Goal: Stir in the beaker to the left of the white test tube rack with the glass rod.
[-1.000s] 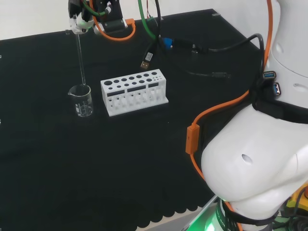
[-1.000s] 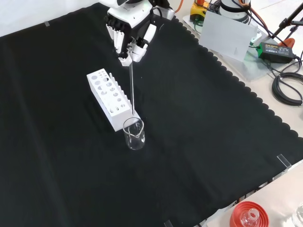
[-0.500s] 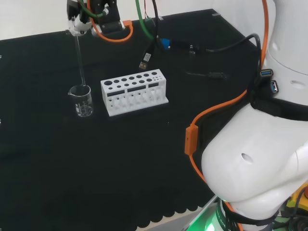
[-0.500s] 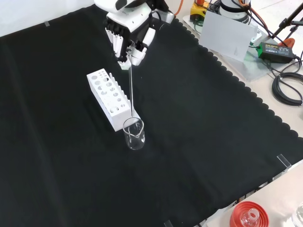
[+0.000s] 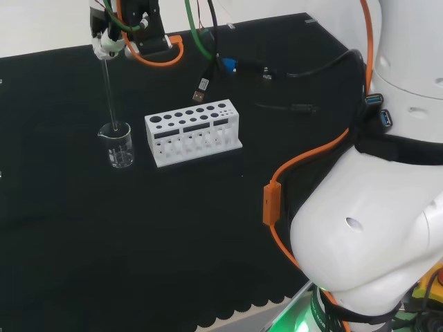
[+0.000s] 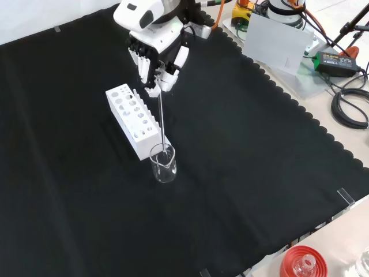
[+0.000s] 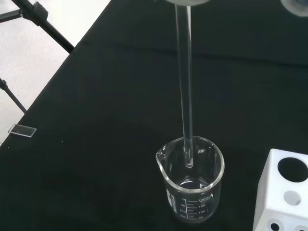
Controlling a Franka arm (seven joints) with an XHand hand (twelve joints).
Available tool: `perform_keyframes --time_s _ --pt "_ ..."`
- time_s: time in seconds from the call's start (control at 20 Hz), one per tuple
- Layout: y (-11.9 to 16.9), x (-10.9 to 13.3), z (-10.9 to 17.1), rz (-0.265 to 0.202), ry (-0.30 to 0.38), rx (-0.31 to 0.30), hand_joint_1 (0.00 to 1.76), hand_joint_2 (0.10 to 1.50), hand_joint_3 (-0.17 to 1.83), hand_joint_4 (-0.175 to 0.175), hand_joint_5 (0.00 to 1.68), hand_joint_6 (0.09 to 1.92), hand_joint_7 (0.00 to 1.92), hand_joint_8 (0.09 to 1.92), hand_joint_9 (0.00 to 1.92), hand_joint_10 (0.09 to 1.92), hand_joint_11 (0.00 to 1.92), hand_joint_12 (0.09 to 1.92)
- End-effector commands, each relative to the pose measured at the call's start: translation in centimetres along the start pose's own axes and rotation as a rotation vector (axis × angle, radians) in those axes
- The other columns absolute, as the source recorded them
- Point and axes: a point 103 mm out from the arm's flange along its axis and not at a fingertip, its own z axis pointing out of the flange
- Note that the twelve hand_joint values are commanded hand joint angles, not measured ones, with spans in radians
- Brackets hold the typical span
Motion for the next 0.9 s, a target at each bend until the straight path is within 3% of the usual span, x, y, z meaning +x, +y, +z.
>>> perform_keyframes --time_s 0.05,0.9 --pt "0.5 -0.2 0.9 -0.003 0.009 0.019 1.31 1.1 -0.12 -0.175 1.04 0.67 1.27 0.8 1.78 0.38 1.58 0.64" --pt "1.9 -1.8 4.3 0.01 0.026 0.081 1.31 1.1 -0.12 -0.175 1.04 0.67 1.27 0.8 1.78 0.38 1.58 0.64"
